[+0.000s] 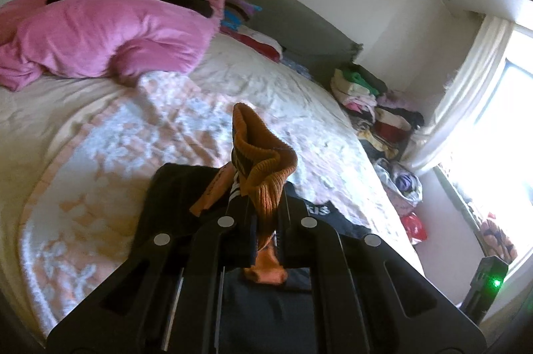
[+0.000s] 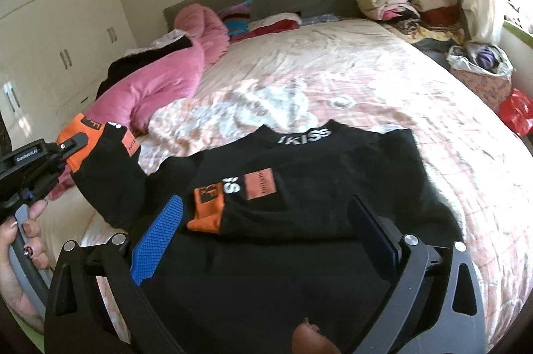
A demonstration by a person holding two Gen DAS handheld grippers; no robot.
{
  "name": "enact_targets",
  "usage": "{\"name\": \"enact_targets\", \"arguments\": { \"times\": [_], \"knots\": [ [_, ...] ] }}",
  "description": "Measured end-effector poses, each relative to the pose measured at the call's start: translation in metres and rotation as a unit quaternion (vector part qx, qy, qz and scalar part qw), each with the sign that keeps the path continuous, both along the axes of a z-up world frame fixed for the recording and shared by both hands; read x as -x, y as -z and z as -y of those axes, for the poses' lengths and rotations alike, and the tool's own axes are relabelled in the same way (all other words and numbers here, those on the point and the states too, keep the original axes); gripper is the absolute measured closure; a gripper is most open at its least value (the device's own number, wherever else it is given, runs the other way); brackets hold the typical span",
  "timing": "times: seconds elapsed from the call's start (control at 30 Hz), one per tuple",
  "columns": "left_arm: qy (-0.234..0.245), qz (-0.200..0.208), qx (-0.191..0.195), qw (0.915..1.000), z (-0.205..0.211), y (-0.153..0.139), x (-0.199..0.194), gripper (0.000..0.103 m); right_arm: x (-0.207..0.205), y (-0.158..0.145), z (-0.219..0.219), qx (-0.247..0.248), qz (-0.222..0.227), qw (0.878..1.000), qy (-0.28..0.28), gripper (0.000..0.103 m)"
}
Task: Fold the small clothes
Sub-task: 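Lift the sleeve with the left tool and carry it across the shirt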
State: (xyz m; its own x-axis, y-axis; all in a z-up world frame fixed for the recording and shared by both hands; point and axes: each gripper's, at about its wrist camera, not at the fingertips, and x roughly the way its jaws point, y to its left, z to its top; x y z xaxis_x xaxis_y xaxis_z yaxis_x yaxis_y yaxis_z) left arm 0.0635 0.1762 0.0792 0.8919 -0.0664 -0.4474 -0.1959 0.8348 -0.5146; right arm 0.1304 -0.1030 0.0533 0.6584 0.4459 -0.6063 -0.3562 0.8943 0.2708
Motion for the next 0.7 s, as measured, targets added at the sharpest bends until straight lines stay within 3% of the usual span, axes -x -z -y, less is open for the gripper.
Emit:
{"name": "enact_targets", "arguments": {
  "times": [0.43,0.7],
  "knots": [
    [0.091,0.005,-0.018,0.9956,0.070,-0.021,-0.039,0.101,-0.003,-0.009,0.065,-0.026,0.003,0.997,0.076,0.005],
    [0.149,-0.023,-0.032,0.9881,0.116,-0.004,-0.064,0.101,-0.004,-0.009,0.100,-0.039,0.004,0.992,0.117,0.005]
  ]
}}
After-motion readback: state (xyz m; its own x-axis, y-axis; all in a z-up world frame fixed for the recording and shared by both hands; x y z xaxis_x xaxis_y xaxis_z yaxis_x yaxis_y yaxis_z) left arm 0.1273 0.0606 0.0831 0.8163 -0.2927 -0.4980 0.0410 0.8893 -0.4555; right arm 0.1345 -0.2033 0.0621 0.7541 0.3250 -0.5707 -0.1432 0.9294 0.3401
